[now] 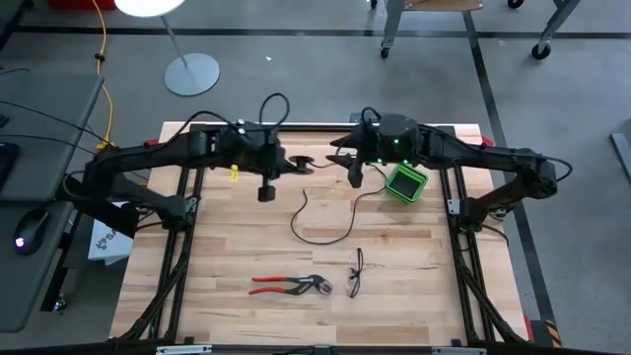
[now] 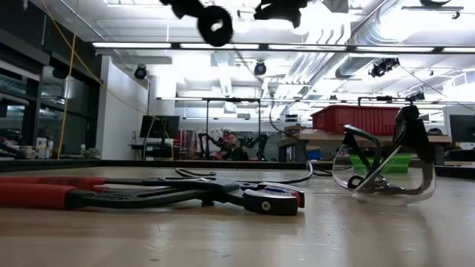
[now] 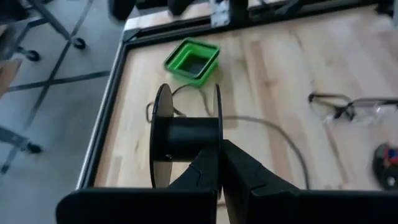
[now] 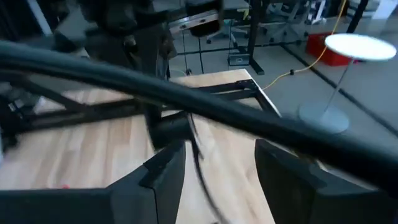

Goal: Coil cords
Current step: Coil the black wire onto the black spool

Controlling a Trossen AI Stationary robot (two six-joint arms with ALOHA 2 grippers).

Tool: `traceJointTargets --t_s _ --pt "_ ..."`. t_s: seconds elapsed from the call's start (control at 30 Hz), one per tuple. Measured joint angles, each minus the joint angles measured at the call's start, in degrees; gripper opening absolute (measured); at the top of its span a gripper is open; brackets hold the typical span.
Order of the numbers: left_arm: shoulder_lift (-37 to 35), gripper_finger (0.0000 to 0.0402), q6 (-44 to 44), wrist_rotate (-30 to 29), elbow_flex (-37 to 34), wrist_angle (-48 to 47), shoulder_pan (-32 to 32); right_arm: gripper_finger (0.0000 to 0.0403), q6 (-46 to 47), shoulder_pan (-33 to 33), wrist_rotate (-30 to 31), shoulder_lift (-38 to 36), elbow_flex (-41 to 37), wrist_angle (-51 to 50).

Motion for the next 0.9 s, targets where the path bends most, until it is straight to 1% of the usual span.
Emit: traceJointTargets --t_s 0.13,0.23,0.5,0.63,0.9 --pt "3.5 0.0000 -1.7 0.1 3.1 0.1 -0.5 0.0183 -3.1 0.0 0.0 1.4 1.7 -0.8" --pt "5.0 0.0000 -2.3 0.1 4.0 0.6 -0.5 0.0183 -4.3 0.4 -0.5 1.6 3.1 -1.0" --pt "5.5 0.0000 -3.3 0.1 4.1 3.8 -0.5 0.0179 -6.7 0.7 -0.8 1.8 3.4 -5.6" --pt "5.5 0.0000 -3.3 0.9 4.1 4.7 -0.5 0.0162 -6.8 0.7 -0.9 1.8 3.4 -5.6" --pt "5.6 0.0000 -5.2 1.7 4.1 6.5 -0.5 0.0113 -8.0 1.1 -1.7 1.8 3.4 -6.8"
